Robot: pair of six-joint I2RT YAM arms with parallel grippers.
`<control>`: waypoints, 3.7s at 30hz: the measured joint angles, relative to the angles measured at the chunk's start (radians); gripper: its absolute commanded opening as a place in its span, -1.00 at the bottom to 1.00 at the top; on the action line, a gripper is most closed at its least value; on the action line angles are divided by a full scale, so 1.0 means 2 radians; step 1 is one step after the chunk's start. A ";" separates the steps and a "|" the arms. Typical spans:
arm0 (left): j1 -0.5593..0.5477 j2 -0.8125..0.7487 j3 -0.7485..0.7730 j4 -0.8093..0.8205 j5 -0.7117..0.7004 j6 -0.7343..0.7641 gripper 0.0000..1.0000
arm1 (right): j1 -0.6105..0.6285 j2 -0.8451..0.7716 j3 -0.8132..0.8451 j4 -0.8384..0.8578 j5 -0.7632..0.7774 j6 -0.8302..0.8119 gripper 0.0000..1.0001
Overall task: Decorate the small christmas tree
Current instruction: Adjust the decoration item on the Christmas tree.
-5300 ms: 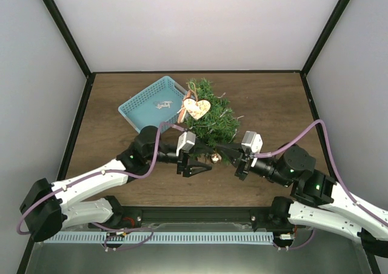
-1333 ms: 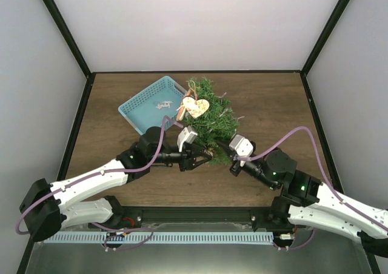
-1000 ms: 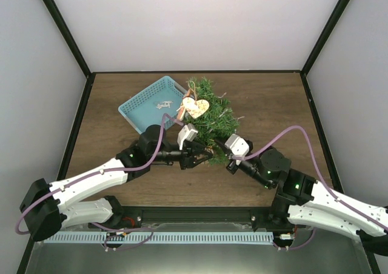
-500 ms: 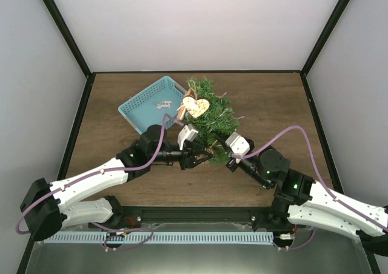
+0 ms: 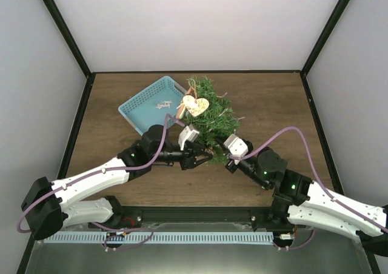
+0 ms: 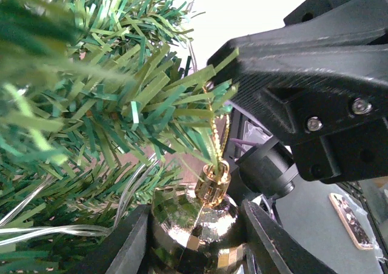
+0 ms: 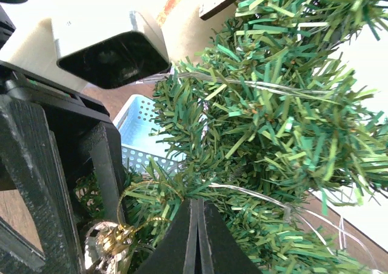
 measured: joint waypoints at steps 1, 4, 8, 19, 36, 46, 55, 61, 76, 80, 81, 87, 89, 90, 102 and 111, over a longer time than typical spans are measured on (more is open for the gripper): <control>0.000 0.001 0.000 0.000 0.001 0.000 -0.28 | 0.000 -0.002 0.000 0.000 0.000 0.000 -0.99; 0.000 0.004 0.000 -0.002 0.001 0.000 -0.29 | 0.000 -0.007 0.000 0.001 0.000 0.000 -0.99; 0.000 0.006 0.002 -0.003 0.001 0.000 -0.28 | 0.000 -0.010 0.000 0.001 0.000 0.000 -0.99; 0.000 0.005 0.005 -0.008 -0.010 0.000 -0.28 | -0.002 0.006 0.000 0.021 0.000 -0.011 -0.99; 0.000 0.000 0.005 -0.031 -0.021 0.002 -0.28 | -0.007 0.014 0.000 0.032 -0.001 -0.019 -0.72; 0.000 -0.002 0.006 -0.036 -0.025 0.004 -0.28 | -0.007 -0.003 0.000 0.028 -0.008 -0.009 -0.44; 0.000 -0.002 0.008 -0.042 -0.031 0.003 -0.27 | -0.007 -0.036 0.002 0.017 -0.017 0.005 -0.54; 0.000 -0.002 0.009 -0.043 -0.031 0.001 -0.27 | -0.007 -0.028 0.002 0.012 -0.031 0.018 -0.43; 0.000 -0.002 0.015 -0.051 -0.032 -0.004 -0.27 | -0.007 -0.006 0.004 -0.009 -0.020 0.037 -0.43; 0.000 -0.002 0.015 -0.051 -0.032 -0.005 -0.27 | -0.007 0.005 0.004 -0.009 -0.015 0.037 -0.54; 0.000 -0.002 0.015 -0.051 -0.032 -0.006 -0.27 | -0.007 0.007 0.004 -0.008 -0.013 0.036 -0.55; 0.000 -0.002 0.015 -0.057 -0.032 -0.006 -0.12 | -0.007 0.019 0.004 -0.003 -0.008 0.035 -0.57; 0.000 -0.002 0.015 -0.059 -0.032 -0.006 -0.06 | -0.007 0.020 0.004 -0.003 -0.007 0.035 -0.57; 0.000 -0.002 0.015 -0.060 -0.032 -0.007 0.00 | -0.007 0.020 0.004 -0.003 -0.007 0.035 -0.58; 0.000 -0.021 0.015 -0.076 -0.043 -0.007 0.32 | -0.007 0.019 0.004 -0.003 -0.003 0.036 -0.57; 0.000 -0.048 0.018 -0.089 -0.068 -0.008 0.40 | -0.007 0.019 0.004 -0.002 -0.003 0.036 -0.57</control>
